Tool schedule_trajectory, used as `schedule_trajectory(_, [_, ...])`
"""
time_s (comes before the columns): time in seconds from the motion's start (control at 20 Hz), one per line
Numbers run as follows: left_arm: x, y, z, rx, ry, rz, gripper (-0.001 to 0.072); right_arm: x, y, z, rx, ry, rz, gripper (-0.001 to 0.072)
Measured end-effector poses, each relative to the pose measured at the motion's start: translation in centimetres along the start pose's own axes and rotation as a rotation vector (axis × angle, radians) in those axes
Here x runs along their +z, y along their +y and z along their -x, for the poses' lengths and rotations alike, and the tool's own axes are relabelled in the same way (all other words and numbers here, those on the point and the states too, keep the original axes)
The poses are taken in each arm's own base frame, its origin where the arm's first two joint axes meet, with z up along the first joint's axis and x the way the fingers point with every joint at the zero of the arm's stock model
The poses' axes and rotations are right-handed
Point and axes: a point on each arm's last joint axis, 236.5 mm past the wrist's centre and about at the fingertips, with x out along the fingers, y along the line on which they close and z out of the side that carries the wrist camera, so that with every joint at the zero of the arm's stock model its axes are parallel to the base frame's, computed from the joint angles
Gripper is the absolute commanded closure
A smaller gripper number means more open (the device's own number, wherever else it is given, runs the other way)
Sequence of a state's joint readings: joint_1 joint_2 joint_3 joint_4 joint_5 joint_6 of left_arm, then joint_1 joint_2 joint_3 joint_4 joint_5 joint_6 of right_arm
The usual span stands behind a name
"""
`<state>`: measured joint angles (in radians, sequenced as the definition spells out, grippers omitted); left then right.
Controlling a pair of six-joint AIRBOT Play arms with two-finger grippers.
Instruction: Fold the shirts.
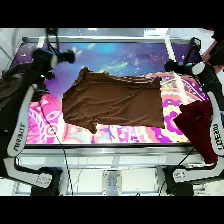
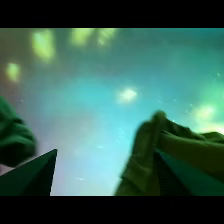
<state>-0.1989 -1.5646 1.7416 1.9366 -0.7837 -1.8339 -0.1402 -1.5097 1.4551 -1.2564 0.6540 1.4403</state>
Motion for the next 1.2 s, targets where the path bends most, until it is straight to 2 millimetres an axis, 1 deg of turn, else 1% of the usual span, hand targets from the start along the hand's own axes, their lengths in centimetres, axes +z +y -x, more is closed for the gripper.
schedule_trajectory(0.05, [1.5,2.0,1.9,0.034,-0.022,-0.015,0.0016,0.2,-1.0,1.1,-0.028,0.008,0.020,0.0198])
schedule_trajectory(0.1, [2.7,4.4,4.1,0.075,-0.036,-0.030,0.0017,0.2,-2.3,2.5,-0.062,0.027,0.034,0.0199])
schedule_trajectory(0.15, [3.0,6.9,6.0,0.118,-0.027,-0.034,0.0017,0.0,-4.0,4.2,-0.104,0.055,0.043,0.0198])
schedule_trajectory(0.2, [2.5,9.7,7.9,0.166,0.005,-0.027,0.0016,-0.2,-5.8,5.9,-0.147,0.078,0.048,0.0198])
schedule_trajectory(0.25, [1.2,12.3,9.5,0.209,0.051,-0.014,0.0017,-1.0,-7.4,7.5,-0.180,0.114,0.039,0.0198])
schedule_trajectory(0.3, [-0.9,14.5,10.7,0.240,0.108,0.014,0.0017,-2.2,-9.0,9.3,-0.215,0.158,0.034,0.0198])
schedule_trajectory(0.35, [-4.1,16.3,11.6,0.256,0.185,0.054,0.0017,-3.3,-10.4,10.9,-0.238,0.191,0.021,0.0198])
schedule_trajectory(0.4, [-7.9,17.2,12.2,0.248,0.267,0.104,0.0017,-4.7,-11.4,12.2,-0.255,0.227,0.009,0.0199])
schedule_trajectory(0.45, [-11.8,17.3,12.4,0.226,0.347,0.154,0.0017,-6.0,-12.3,13.3,-0.266,0.255,-0.005,0.0198])
schedule_trajectory(0.5, [-16.3,16.8,12.5,0.190,0.440,0.218,0.0017,-7.6,-12.6,14.4,-0.261,0.281,-0.025,0.0198])
schedule_trajectory(0.55, [-20.4,15.6,12.4,0.146,0.520,0.280,0.0017,-8.8,-12.8,15.1,-0.252,0.299,-0.040,0.0198])
schedule_trajectory(0.6, [-24.3,13.9,12.3,0.086,0.596,0.351,0.0017,-10.0,-12.5,15.7,-0.233,0.313,-0.054,0.0198])
schedule_trajectory(0.65, [-27.3,11.8,12.0,0.021,0.649,0.419,0.0017,-10.9,-12.1,16.1,-0.210,0.320,-0.061,0.0198])
schedule_trajectory(0.7, [-30.0,9.4,11.7,-0.056,0.692,0.495,0.0017,-11.7,-11.4,16.3,-0.180,0.328,-0.070,0.0198])
schedule_trajectory(0.75, [-31.8,7.2,11.4,-0.124,0.716,0.565,0.0017,-12.2,-10.7,16.4,-0.146,0.327,-0.074,0.0198])
schedule_trajectory(0.8, [-33.3,5.3,11.0,-0.187,0.730,0.637,0.0018,-12.5,-9.9,16.5,-0.113,0.325,-0.080,0.0198])
schedule_trajectory(0.85, [-34.1,3.8,10.6,-0.236,0.735,0.697,0.0017,-12.7,-9.3,16.6,-0.085,0.322,-0.080,0.0198])
schedule_trajectory(0.95, [-35.0,1.3,9.7,-0.323,0.740,0.811,0.0017,-12.7,-8.0,16.6,-0.032,0.309,-0.088,0.0198])
schedule_trajectory(1.05, [-35.1,-0.3,8.8,-0.388,0.734,0.901,0.0017,-12.6,-7.2,16.6,0.004,0.298,-0.096,0.0198])
schedule_trajectory(1.2, [-35.4,-1.3,7.4,-0.425,0.723,1.000,0.0018,-12.6,-6.3,16.6,0.038,0.293,-0.102,0.0198])
